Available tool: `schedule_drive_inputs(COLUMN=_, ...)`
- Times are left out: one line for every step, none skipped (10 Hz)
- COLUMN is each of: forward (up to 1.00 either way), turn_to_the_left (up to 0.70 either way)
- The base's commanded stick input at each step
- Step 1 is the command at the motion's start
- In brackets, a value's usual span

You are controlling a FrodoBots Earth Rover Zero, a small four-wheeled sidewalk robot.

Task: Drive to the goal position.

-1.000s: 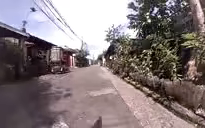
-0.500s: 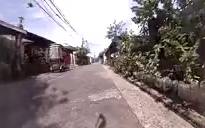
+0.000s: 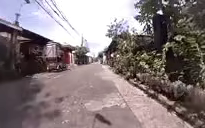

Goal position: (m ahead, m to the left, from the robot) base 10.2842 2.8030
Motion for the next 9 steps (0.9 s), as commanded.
schedule_drive_inputs(forward=0.70, turn_to_the_left=0.00)
schedule_drive_inputs(forward=0.70, turn_to_the_left=0.00)
schedule_drive_inputs(forward=0.70, turn_to_the_left=0.00)
schedule_drive_inputs(forward=0.70, turn_to_the_left=0.00)
schedule_drive_inputs(forward=0.70, turn_to_the_left=0.00)
schedule_drive_inputs(forward=0.70, turn_to_the_left=0.00)
schedule_drive_inputs(forward=0.70, turn_to_the_left=0.00)
schedule_drive_inputs(forward=0.70, turn_to_the_left=0.00)
schedule_drive_inputs(forward=0.70, turn_to_the_left=0.10)
